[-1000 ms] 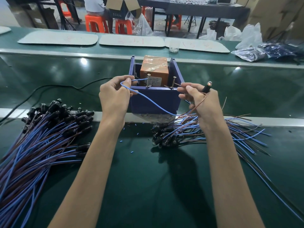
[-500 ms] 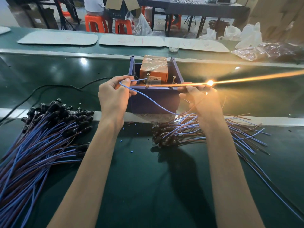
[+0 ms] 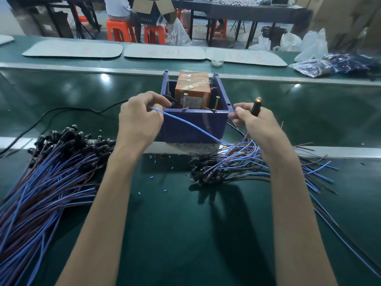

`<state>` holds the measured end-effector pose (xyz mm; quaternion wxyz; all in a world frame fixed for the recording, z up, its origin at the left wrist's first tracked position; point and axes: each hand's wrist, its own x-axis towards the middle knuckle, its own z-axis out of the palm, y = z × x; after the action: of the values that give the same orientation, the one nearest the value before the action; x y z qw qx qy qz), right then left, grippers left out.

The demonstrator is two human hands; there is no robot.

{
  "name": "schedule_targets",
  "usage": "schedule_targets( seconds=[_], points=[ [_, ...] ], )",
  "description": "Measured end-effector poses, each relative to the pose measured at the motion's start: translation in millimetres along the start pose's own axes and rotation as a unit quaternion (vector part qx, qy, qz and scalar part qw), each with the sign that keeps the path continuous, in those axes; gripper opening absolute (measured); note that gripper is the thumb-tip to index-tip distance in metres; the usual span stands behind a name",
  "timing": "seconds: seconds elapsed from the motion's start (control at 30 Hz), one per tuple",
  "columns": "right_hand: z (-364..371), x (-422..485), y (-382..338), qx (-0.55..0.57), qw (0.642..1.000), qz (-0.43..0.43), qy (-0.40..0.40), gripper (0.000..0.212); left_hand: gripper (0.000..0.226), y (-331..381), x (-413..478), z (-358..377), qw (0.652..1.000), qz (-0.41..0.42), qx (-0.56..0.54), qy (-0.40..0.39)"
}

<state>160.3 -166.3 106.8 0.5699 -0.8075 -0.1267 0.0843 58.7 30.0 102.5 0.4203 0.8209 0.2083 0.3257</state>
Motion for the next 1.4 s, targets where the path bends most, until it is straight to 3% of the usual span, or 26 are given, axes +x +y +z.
schedule_targets(
  seconds=[0.1, 0.2, 0.27, 0.33, 0.43, 0.57, 0.67, 0.73, 0.8, 0.9, 0.97, 1.03, 1.1, 1.2, 1.4],
  points=[
    [-9.8, -2.3, -3.7, -0.159, 0.986, 0.021, 0.038, 0.029, 0.039, -0.8, 0.7, -12.7, 0.987, 0.051, 0.094, -0.121],
    [-20.1, -5.0, -3.9, -0.089, 0.993, 0.043, 0.063, 0.042, 0.036, -4.0, 0.4, -25.4, 0.922, 0.043, 0.187, -0.338],
    [-25.2, -7.9, -4.9, -0.015, 0.995, 0.018, 0.100, 0.039, 0.044, -10.0, -0.4, -31.7, 0.873, 0.017, 0.238, -0.425],
    [-29.3, -9.9, -8.3, 0.065, 0.984, -0.037, 0.160, 0.033, 0.057, -15.2, -0.9, -39.1, 0.873, -0.013, 0.233, -0.427],
    [-36.7, -10.2, -14.4, 0.117, 0.950, -0.130, 0.260, 0.022, 0.056, -25.3, 2.8, -55.4, 0.907, -0.039, 0.187, -0.375],
    [-38.5, -14.9, -23.2, -0.035, 0.870, -0.278, 0.406, 0.024, 0.041, -49.6, 10.6, -73.7, 0.879, -0.128, 0.283, -0.362],
    [-29.4, -22.6, -33.8, -0.090, 0.810, -0.398, 0.421, 0.019, 0.031, -61.0, 11.0, -81.9, 0.842, -0.187, 0.348, -0.367],
    [-21.2, -27.3, -39.1, -0.128, 0.811, -0.423, 0.384, 0.021, 0.025, -63.7, 10.0, -84.3, 0.824, -0.199, 0.381, -0.368],
    [-13.5, -30.4, -41.4, -0.193, 0.849, -0.385, 0.307, 0.029, 0.022, -65.2, 9.4, -84.1, 0.815, -0.213, 0.393, -0.369],
    [-5.7, -28.3, -35.6, -0.303, 0.917, -0.247, 0.076, 0.041, 0.022, -67.9, 8.5, -82.6, 0.807, -0.229, 0.405, -0.365],
    [-1.3, -26.4, -28.1, -0.359, 0.916, -0.149, -0.100, 0.036, 0.023, -69.0, 7.3, -82.6, 0.804, -0.236, 0.409, -0.362],
    [3.9, -26.0, -18.5, -0.412, 0.882, -0.079, -0.216, 0.033, 0.024, -69.2, 6.7, -84.0, 0.798, -0.244, 0.407, -0.371],
    [7.1, -24.6, -10.4, -0.432, 0.863, -0.042, -0.260, 0.031, 0.030, -68.6, 6.5, -85.7, 0.789, -0.245, 0.406, -0.389],
    [8.1, -19.2, -3.0, -0.416, 0.870, -0.036, -0.262, 0.028, 0.034, -70.1, 7.6, -87.4, 0.785, -0.240, 0.400, -0.407],
    [8.9, -12.4, 7.7, -0.428, 0.869, -0.017, -0.247, 0.020, 0.023, -73.4, 9.2, -79.6, 0.812, -0.221, 0.344, -0.416]
  ],
)
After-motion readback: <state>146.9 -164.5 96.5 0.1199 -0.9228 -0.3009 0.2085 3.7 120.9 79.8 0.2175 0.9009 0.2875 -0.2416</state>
